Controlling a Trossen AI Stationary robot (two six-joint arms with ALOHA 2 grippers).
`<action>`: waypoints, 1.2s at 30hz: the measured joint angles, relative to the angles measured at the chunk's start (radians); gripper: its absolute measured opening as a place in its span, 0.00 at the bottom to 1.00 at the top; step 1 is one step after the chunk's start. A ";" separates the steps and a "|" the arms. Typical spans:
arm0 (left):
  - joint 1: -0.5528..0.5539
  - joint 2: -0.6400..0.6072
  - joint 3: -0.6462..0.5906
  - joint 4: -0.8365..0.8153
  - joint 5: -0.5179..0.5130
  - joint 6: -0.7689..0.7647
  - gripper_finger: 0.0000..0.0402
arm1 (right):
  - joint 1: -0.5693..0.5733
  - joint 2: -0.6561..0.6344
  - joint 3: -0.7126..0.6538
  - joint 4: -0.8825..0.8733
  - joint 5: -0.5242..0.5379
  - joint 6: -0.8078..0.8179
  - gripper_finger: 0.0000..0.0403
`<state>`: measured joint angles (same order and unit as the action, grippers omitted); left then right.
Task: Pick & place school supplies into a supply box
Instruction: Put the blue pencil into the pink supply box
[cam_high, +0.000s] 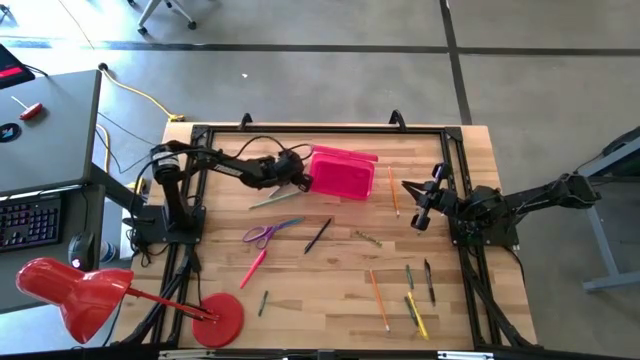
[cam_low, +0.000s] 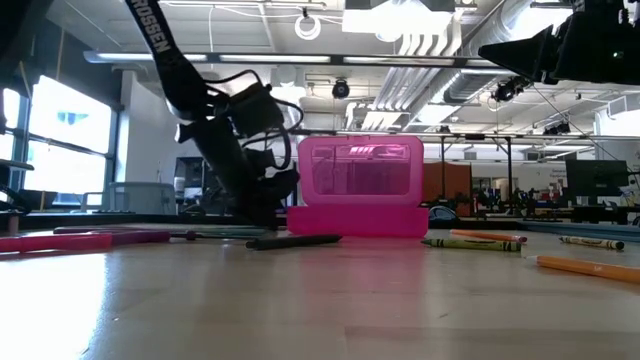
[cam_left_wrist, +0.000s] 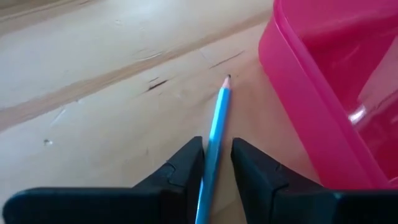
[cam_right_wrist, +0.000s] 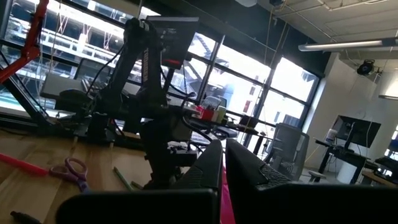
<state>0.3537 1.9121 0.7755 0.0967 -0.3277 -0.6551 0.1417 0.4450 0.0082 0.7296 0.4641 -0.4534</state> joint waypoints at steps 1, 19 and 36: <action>-0.011 0.000 -0.017 0.034 -0.012 -0.013 0.32 | 0.000 0.000 0.000 0.000 0.000 0.000 0.00; -0.084 0.037 -0.203 0.482 -0.126 -0.043 0.31 | 0.000 0.000 0.000 -0.022 -0.002 0.119 0.00; -0.062 0.068 -0.218 0.584 -0.137 0.163 0.31 | 0.000 0.000 0.000 -0.110 -0.003 0.191 0.00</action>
<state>0.2919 1.9804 0.5579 0.6805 -0.4651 -0.4923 0.1417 0.4450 0.0082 0.6192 0.4610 -0.2628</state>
